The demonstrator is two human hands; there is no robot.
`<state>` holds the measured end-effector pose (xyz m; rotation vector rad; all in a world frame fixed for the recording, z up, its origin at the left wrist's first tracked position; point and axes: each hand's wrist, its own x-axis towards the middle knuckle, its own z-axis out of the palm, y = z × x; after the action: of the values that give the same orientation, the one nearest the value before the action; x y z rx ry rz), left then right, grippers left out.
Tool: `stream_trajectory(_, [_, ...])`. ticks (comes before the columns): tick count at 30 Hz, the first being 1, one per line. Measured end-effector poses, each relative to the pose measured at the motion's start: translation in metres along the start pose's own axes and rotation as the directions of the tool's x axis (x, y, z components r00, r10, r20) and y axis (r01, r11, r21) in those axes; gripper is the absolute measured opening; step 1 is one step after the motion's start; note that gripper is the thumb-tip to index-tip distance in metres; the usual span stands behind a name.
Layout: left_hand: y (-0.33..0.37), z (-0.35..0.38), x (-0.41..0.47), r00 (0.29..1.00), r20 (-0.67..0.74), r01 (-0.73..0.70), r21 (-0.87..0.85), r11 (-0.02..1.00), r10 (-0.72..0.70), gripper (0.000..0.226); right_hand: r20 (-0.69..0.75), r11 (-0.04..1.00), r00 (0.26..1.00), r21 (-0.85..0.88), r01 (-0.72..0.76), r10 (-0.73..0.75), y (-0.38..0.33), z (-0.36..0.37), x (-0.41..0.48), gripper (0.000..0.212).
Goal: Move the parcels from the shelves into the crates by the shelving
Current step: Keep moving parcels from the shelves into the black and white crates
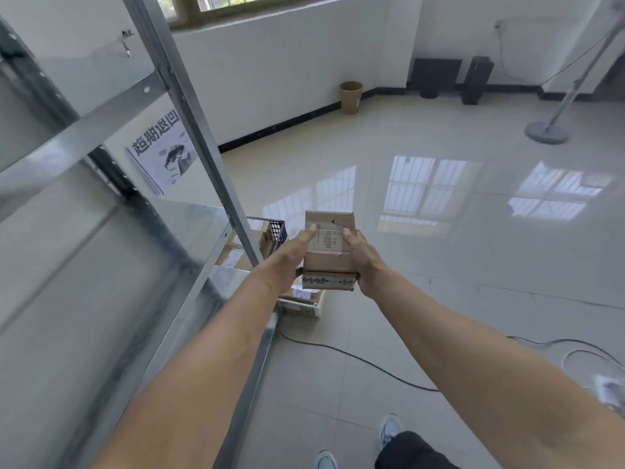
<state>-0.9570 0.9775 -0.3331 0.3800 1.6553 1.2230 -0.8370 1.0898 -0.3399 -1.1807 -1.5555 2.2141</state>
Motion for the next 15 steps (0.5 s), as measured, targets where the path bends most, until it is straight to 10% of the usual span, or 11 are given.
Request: stream_trajectory(15, [0.097,0.059,0.197,0.995,-0.092,0.033,-0.065,0.997,-0.038,0.053,0.058,0.998,0.996,-0.007,-0.062,0.063,-0.103,-0.105,0.184,0.041])
